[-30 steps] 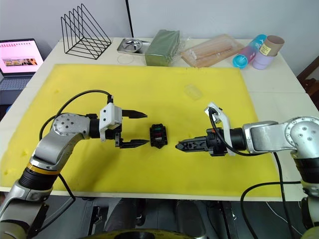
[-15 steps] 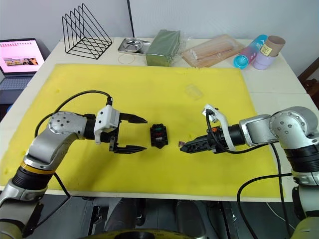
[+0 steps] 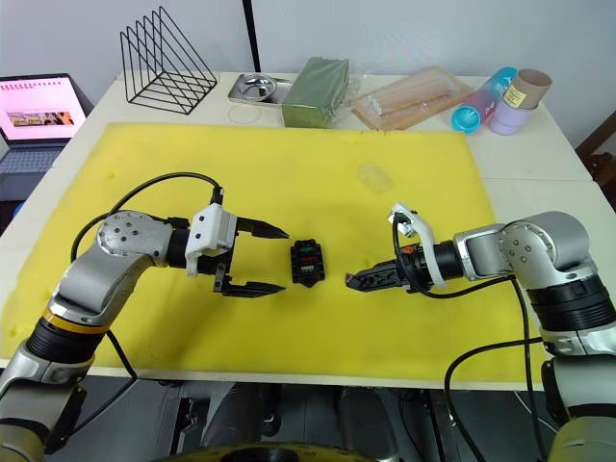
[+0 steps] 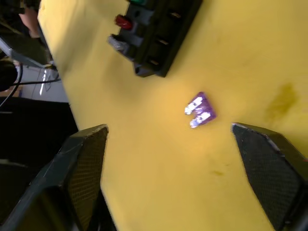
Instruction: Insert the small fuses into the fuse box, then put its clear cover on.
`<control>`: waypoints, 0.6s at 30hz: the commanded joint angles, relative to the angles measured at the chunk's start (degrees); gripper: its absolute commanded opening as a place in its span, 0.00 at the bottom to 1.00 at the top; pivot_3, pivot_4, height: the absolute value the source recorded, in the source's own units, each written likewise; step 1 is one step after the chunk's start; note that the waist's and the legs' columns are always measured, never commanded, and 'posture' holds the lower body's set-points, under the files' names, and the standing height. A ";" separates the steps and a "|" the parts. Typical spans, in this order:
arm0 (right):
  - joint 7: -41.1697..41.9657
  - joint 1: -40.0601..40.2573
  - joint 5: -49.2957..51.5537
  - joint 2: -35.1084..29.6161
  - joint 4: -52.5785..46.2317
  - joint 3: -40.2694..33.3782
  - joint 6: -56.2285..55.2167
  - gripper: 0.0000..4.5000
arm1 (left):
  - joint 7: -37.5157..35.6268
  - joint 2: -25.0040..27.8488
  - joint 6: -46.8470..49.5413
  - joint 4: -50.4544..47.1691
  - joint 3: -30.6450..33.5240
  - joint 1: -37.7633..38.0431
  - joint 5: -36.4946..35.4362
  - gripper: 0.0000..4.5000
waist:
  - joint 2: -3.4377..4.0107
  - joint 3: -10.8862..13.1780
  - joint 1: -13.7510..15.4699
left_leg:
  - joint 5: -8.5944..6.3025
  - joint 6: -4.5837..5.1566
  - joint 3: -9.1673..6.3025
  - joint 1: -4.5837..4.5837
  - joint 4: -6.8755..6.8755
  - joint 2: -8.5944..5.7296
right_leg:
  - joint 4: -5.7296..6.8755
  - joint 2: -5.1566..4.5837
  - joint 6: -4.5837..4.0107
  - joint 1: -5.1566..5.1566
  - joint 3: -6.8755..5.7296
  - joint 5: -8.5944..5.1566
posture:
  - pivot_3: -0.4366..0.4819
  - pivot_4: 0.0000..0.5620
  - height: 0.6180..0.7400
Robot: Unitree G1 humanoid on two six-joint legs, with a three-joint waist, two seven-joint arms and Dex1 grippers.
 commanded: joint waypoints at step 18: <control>7.14 -0.85 -8.58 3.80 2.76 -0.71 -1.12 0.58 | 1.20 -0.13 -0.28 -1.67 0.49 -0.41 -0.15 1.00 | 0.00 0.00 0.00 | 0.00 0.00 -0.01 0.00 0.00 0.00 | 0.01 0.00 0.00 0.00 -0.01 0.00 | 0.48 0.27 1.00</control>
